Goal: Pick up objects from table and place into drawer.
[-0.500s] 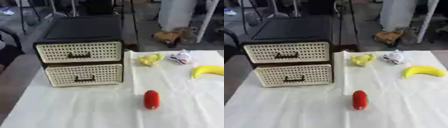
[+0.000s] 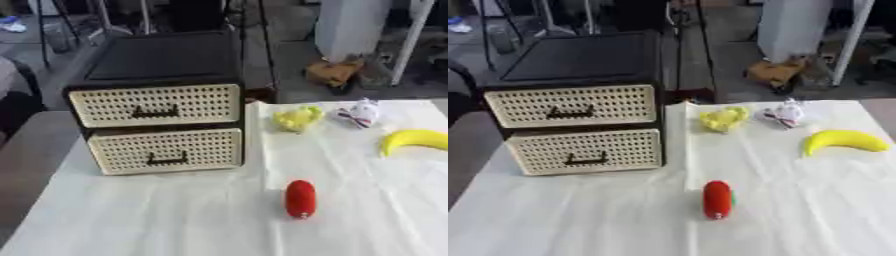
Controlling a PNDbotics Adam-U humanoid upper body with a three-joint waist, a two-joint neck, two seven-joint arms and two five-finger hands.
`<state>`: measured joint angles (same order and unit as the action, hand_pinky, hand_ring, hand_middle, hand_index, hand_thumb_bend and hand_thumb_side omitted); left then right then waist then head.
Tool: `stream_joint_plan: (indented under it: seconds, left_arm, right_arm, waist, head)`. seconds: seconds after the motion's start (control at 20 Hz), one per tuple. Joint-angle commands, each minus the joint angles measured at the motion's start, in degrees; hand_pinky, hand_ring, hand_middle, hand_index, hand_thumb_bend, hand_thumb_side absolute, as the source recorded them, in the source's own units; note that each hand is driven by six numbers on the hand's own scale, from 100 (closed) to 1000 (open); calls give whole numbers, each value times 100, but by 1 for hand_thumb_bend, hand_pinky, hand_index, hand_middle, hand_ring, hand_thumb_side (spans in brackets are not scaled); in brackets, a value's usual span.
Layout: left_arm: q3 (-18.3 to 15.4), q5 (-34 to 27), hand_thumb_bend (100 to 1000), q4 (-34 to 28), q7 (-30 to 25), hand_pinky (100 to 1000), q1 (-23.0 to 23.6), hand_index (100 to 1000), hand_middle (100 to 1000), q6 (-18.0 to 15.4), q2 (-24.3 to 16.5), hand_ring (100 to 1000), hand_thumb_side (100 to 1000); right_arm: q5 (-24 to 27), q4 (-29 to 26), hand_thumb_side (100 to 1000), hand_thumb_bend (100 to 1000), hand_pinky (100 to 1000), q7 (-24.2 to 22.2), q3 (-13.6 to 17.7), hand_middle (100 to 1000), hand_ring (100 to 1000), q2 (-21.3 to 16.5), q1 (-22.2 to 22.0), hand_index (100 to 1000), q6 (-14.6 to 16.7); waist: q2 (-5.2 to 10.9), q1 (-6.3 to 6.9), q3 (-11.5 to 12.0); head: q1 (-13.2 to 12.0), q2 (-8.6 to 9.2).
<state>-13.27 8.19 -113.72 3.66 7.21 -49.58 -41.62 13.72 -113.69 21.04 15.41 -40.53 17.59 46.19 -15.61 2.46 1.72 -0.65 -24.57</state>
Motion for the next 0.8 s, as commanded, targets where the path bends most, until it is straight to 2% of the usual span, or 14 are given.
stream_joint_plan:
  seconds: [0.05, 0.35, 0.4, 0.5, 0.55, 0.6, 0.65, 0.8]
  left_arm:
    - [112, 733, 100, -87, 135, 100, 34, 904, 245, 187, -298, 100, 744]
    - [284, 1629, 100, -87, 36, 100, 18, 949, 178, 603, -525, 100, 646]
    - [317, 1738, 100, -87, -18, 100, 22, 958, 156, 660, -582, 100, 586]
    - [358, 1907, 100, -87, -114, 100, 24, 960, 142, 775, -711, 100, 547]
    - [372, 2003, 100, -87, -175, 100, 28, 955, 142, 829, -792, 100, 538]
    - [390, 2098, 100, -87, -238, 100, 35, 891, 147, 874, -881, 100, 543]
    - [406, 2194, 100, -87, -299, 100, 38, 882, 152, 923, -968, 100, 555]
    - [494, 2426, 100, -87, -489, 100, 21, 909, 155, 1126, -1228, 100, 567]
  right_arm:
    - [0, -90, 1000, 100, 633, 52, 14, 759, 780, -179, 46, 878, 44]
    - [24, -90, 1000, 100, 633, 26, -1, 759, 780, -184, 53, 878, 32]
    - [28, -90, 1000, 100, 633, 23, -3, 759, 780, -187, 55, 878, 33]
    - [34, -90, 1000, 100, 633, 16, -6, 759, 781, -191, 52, 878, 32]
    - [35, -90, 1000, 100, 633, 12, -7, 759, 781, -193, 48, 878, 33]
    - [36, -90, 1000, 100, 633, 8, -9, 758, 780, -198, 47, 878, 35]
    - [37, -90, 1000, 100, 633, 6, -11, 758, 780, -202, 45, 878, 38]
    - [43, -90, 1000, 100, 634, -5, -21, 757, 781, -204, 44, 878, 26]
  waist:
    - [88, 6, -10]
    - [100, 18, -17]
    - [102, 19, -19]
    - [107, 21, -22]
    - [109, 21, -24]
    - [112, 21, -25]
    - [116, 23, -26]
    - [125, 34, -31]
  head:
    - [-26, 23]
    - [-58, -2]
    - [-68, -5]
    - [-81, -13]
    - [-85, -18]
    - [-93, -26]
    - [-103, -32]
    - [-130, -54]
